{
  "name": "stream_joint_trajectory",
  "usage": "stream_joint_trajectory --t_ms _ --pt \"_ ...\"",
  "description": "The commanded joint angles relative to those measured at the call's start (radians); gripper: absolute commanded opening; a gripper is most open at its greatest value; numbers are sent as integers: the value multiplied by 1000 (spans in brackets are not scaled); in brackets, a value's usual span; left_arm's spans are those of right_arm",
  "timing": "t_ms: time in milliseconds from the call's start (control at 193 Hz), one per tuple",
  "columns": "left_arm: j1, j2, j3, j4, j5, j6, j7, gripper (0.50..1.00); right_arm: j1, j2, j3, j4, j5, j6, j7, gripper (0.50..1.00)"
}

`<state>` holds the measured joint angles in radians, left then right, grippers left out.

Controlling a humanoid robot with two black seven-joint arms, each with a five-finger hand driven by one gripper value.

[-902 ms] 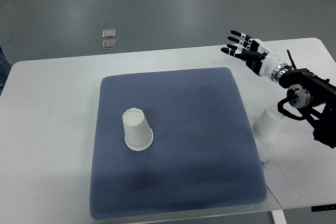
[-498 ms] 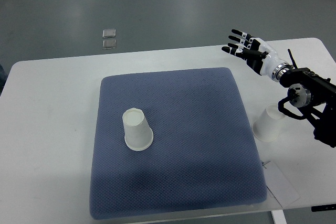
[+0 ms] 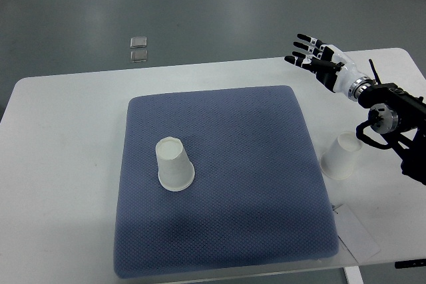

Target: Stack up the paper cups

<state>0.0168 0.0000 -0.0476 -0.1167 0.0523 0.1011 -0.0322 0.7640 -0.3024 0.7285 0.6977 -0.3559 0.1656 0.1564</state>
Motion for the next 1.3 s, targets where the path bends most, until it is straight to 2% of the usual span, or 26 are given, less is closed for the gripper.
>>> stream_joint_trajectory --t_ms 0,104,285,824,985,1296 --pt "0 0 0 0 0 -1 0 1000 0 0 0 -1 0 0 0 915" --pt "0 0 0 0 0 -1 0 1000 0 0 0 -7 0 2 0 915" --pt "0 0 0 0 0 -1 0 1000 -2 2 0 -9 0 46 2 915" --pt "0 0 0 0 0 0 0 1000 18 -27 -17 14 -31 55 2 915" --pt "0 0 0 0 0 0 0 1000 29 -95 -23 85 -124 97 2 915" --pt "0 0 0 0 0 -1 0 1000 46 -323 -73 305 -501 190 9 915"
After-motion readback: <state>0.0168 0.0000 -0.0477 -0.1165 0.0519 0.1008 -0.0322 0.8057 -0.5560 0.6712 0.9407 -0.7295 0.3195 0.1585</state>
